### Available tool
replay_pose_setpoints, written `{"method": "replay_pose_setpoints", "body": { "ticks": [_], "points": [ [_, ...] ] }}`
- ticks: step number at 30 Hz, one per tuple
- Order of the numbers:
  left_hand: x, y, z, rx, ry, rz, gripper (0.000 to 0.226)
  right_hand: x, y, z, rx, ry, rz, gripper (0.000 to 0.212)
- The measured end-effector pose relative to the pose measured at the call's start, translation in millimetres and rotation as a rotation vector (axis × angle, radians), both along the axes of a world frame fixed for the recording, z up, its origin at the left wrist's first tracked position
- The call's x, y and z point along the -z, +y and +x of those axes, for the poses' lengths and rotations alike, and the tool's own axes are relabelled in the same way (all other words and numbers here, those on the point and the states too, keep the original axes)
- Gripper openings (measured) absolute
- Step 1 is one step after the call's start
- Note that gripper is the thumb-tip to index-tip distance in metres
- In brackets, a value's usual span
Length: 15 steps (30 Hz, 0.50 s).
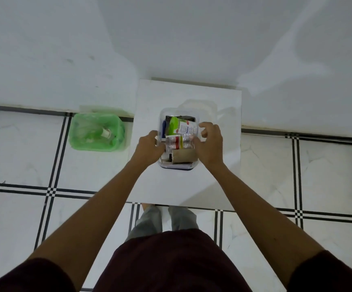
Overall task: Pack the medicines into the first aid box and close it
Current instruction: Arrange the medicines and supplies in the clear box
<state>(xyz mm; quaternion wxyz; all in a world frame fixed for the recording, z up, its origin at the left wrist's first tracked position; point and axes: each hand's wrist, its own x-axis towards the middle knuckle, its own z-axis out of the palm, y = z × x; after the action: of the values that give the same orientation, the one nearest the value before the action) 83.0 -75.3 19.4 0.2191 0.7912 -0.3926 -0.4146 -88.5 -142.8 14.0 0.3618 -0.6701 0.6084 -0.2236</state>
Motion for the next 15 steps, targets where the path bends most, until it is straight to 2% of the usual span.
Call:
{"method": "replay_pose_setpoints", "body": {
  "ticks": [4,7,11,13,15],
  "points": [
    [-3.0,3.4,2.5,0.026,0.093,0.074,0.037,4.1,-4.3,-3.2,0.248,-0.122,0.184,0.009],
    [-9.0,3.1,6.2,0.003,0.15,0.085,0.032,15.8,-6.1,-12.1,0.328,-0.078,0.378,0.011],
    [-13.6,10.8,18.9,-0.051,0.181,0.067,0.032,22.6,-5.2,-13.3,0.16,0.081,0.509,0.016],
    [-18.2,13.1,24.8,-0.098,0.207,0.057,0.03,26.5,-3.0,-7.0,0.056,0.154,0.52,0.039],
    [-21.2,13.4,30.1,-0.113,0.222,0.054,0.027,32.1,-0.5,-1.9,0.01,0.23,0.511,0.049]
  ]
}}
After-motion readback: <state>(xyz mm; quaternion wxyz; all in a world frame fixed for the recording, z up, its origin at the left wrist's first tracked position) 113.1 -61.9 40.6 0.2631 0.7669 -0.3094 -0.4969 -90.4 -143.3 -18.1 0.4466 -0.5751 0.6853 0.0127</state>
